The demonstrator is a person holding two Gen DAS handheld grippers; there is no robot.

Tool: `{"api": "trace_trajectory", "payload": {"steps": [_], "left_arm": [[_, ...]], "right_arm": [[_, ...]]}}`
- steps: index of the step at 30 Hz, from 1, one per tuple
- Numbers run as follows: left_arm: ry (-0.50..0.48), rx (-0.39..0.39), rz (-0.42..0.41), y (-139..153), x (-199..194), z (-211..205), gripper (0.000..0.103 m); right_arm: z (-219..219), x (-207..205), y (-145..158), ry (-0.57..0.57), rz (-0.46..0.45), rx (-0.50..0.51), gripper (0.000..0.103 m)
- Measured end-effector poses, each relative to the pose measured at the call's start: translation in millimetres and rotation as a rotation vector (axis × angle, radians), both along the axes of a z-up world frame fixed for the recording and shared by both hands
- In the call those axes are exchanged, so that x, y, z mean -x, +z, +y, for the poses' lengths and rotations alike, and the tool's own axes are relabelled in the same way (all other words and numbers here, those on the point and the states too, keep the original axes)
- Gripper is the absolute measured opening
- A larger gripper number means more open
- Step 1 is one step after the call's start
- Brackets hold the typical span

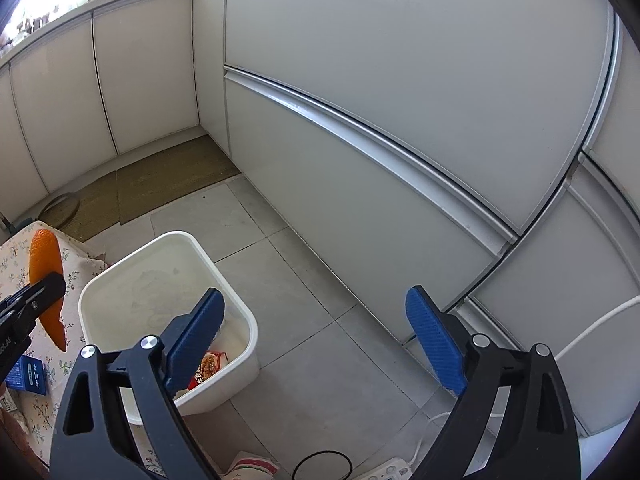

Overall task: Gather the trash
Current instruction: 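Lower the orange peels into the white bin and open the left gripper, then move both open grippers back over the table toward the remaining trash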

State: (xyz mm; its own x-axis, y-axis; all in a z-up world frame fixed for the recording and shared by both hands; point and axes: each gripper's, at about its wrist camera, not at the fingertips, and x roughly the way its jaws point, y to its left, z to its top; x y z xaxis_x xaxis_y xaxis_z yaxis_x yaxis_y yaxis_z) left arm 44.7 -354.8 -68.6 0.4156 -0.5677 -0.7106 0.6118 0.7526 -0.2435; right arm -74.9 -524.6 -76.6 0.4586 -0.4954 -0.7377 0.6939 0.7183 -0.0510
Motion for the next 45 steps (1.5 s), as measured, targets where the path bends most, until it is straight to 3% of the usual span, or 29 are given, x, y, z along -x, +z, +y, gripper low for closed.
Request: {"api": "trace_trajectory", "payload": {"steps": [2, 5, 6, 21, 32, 45], "left_arm": [[0.009, -0.003, 0.007, -1.9, -2.5, -4.5, 0.028], [0.037, -0.002, 0.023, -4.0, -6.4, -3.2, 0.055], [0.048, 0.001, 0.021, -3.4, -6.2, -1.3, 0.059], [0.126, -0.039, -0.045, 2.5, 8.5, 49.3, 0.066], [0.215, -0.017, -0.043, 12.5, 3.7, 99.3, 0.069], [0.317, -0.055, -0.041, 20.5, -1.6, 164.0, 0.073]], "right_arm": [[0.5, 0.7, 1.4, -0.004, -0.003, 0.016, 0.091], [0.3, 3.0, 3.9, -0.021, -0.016, 0.034, 0.095], [1.2, 3.6, 4.7, -0.022, -0.018, 0.038, 0.095], [48.1, -5.2, 20.9, 0.073, -0.057, 0.128, 0.096], [98.5, -15.8, 34.4, 0.153, -0.103, 0.210, 0.096], [150.6, -39.4, 40.5, 0.234, -0.127, 0.185, 0.096]]}}
